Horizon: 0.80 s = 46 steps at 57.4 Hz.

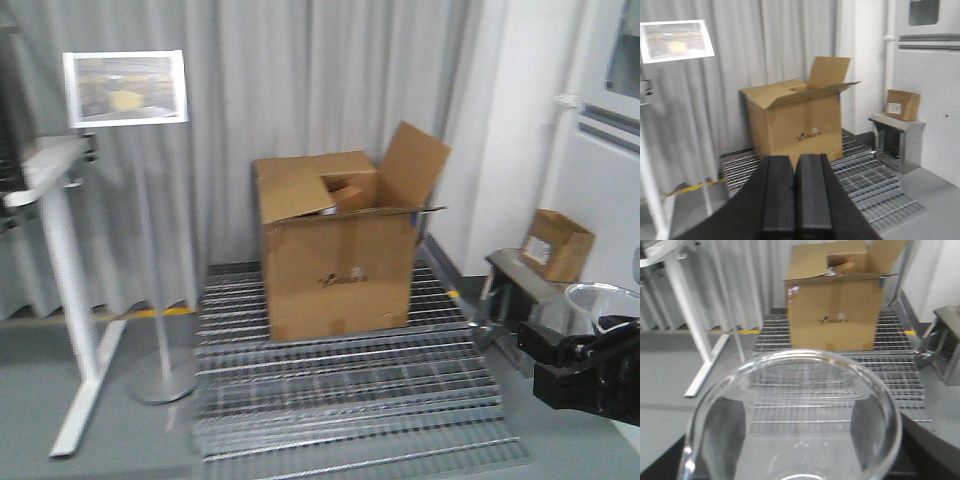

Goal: Pick beaker and place in left cabinet
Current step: 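Drive across the room toward the white cabinet carrying the beaker, then drive up to the open cabinet shelf with the blue tray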

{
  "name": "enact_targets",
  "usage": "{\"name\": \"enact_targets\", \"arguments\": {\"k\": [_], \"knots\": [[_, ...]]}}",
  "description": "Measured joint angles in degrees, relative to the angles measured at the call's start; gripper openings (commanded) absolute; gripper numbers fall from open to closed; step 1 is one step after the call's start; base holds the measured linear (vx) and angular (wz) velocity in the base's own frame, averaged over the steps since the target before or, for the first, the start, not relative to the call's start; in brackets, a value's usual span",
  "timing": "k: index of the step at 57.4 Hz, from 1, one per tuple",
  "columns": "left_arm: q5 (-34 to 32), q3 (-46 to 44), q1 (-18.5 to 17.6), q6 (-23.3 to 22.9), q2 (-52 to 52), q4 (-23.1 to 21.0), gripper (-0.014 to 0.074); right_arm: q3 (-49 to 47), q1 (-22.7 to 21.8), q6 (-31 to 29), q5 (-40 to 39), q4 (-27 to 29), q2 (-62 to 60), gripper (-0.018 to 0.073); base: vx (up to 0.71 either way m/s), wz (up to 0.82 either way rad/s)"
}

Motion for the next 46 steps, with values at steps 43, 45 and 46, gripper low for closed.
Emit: {"name": "enact_targets", "arguments": {"k": [43, 45, 46], "knots": [[0.0, 0.0, 0.0, 0.0, 0.0, 0.0, 0.0001, 0.0, 0.0, 0.0, 0.0, 0.0, 0.0, -0.0004, 0.49, -0.62], [0.0, 0.0, 0.0, 0.0, 0.0, 0.0, 0.0001, 0.0, 0.0, 0.0, 0.0, 0.0, 0.0, -0.0004, 0.41, -0.58], [0.0, 0.0, 0.0, 0.0, 0.0, 0.0, 0.0001, 0.0, 0.0, 0.0, 0.0, 0.0, 0.0, -0.0004, 0.41, -0.59]]}}
